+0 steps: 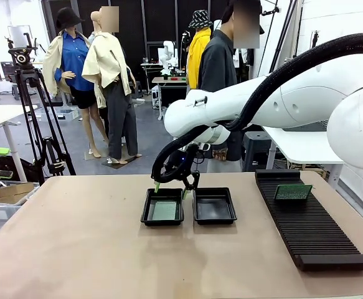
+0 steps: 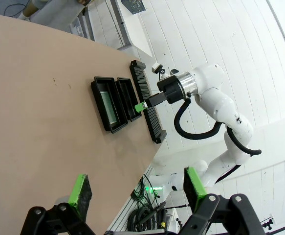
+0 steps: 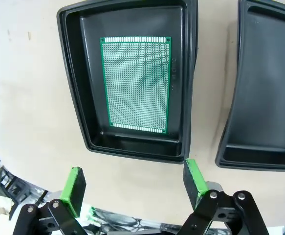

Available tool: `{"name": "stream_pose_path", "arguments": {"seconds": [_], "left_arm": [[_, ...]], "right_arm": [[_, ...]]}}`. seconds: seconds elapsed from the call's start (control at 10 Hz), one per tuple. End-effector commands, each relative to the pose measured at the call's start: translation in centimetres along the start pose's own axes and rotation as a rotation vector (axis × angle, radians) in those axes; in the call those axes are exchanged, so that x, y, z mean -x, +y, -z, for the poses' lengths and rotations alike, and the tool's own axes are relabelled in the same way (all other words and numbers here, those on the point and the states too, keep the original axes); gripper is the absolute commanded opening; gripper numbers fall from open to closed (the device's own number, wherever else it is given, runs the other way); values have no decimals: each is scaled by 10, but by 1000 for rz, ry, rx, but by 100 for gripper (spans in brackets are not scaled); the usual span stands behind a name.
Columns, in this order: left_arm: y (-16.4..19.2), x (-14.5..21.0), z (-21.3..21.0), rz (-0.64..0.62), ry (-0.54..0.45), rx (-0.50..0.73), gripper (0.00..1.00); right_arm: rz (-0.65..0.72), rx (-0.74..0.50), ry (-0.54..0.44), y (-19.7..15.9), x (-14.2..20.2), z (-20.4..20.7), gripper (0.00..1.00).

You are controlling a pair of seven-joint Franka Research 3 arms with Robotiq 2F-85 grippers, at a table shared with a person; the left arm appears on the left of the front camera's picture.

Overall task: Inspect and transfer BCBs to ESD trays.
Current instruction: Pick up the Blank PCB from the PCB Rack and place it in the left ESD tray, then pick up the ESD tray and place it on the left side of the table.

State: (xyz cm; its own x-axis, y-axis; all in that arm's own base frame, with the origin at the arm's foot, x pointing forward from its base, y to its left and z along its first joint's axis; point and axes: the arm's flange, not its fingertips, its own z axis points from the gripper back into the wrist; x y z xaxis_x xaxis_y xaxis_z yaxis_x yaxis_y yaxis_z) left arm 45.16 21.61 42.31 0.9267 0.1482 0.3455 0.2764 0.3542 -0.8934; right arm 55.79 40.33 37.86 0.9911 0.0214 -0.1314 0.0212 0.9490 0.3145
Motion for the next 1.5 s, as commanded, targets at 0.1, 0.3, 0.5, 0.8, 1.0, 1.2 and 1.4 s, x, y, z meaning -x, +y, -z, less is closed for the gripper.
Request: {"name": "stream_pose_path", "arguments": {"seconds": [0.1,0.3,0.5,0.8,1.0,1.2,1.4], "left_arm": [[-2,0,-1,-15,-2,-8,100],[-2,0,-1,-15,-2,-8,100],[-2,0,-1,-15,-2,-8,100],[-2,0,-1,-15,-2,-8,100],[-2,0,-1,-15,-2,-8,100],[-2,0,-1,-15,-2,-8,100],[-2,0,-1,-15,-2,-8,100]], "right_arm": [[3,-5,-9,-1,-2,0,100],[3,-5,-9,-1,-2,0,100],[3,-5,-9,-1,-2,0,100],[3,-5,-9,-1,-2,0,100],[3,-5,-9,-1,-2,0,100],[3,-5,-9,-1,-2,0,100],[3,-5,-9,-1,-2,0,100]]}}
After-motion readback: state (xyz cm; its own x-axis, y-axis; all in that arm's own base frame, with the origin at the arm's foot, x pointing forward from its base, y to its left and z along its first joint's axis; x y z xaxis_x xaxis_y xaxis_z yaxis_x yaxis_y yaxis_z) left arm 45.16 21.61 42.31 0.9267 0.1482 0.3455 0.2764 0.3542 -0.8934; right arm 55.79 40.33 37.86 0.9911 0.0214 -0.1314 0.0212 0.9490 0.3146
